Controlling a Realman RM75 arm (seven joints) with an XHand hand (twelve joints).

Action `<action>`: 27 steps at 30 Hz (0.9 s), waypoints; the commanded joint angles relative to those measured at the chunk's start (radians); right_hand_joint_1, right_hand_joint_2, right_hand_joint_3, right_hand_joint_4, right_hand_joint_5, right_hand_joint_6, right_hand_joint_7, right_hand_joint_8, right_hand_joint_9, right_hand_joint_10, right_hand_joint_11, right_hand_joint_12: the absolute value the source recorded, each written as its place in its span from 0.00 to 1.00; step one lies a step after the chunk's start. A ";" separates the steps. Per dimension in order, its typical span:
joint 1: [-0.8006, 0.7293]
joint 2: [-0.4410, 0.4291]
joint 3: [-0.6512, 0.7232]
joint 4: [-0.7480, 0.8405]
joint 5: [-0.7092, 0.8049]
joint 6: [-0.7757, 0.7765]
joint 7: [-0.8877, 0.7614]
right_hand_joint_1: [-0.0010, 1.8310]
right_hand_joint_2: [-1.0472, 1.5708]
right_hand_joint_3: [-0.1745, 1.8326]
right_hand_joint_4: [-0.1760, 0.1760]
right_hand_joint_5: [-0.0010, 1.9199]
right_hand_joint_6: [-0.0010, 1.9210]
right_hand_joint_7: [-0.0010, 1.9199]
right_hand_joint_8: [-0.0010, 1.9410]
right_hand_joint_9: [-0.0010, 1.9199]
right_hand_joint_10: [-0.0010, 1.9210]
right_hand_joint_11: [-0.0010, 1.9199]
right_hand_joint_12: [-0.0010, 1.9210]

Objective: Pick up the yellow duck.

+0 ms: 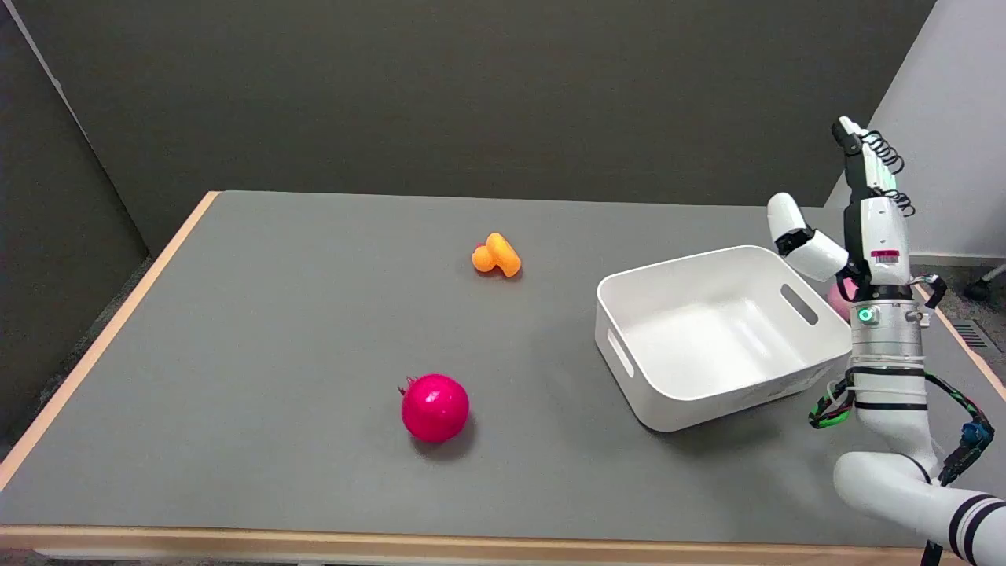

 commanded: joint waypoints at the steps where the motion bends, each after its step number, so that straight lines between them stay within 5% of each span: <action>1: 0.006 0.014 0.047 0.020 -0.141 -0.103 0.005 0.18 0.64 0.55 0.45 0.03 0.16 0.04 0.12 0.01 0.09 0.00 0.06; 9: 0.075 0.058 0.141 0.204 -0.457 -0.504 0.006 0.22 0.64 0.54 0.46 0.04 0.17 0.04 0.14 0.00 0.16 0.00 0.10; 16: 0.285 0.069 -0.029 0.259 -0.489 -0.701 0.052 0.23 0.65 0.54 0.42 0.05 0.18 0.06 0.15 0.00 0.22 0.00 0.19; 27: 0.621 -0.127 -0.168 0.272 -0.503 -1.155 -0.024 0.24 0.66 0.48 0.40 0.07 0.17 0.09 0.14 0.00 0.25 0.00 0.27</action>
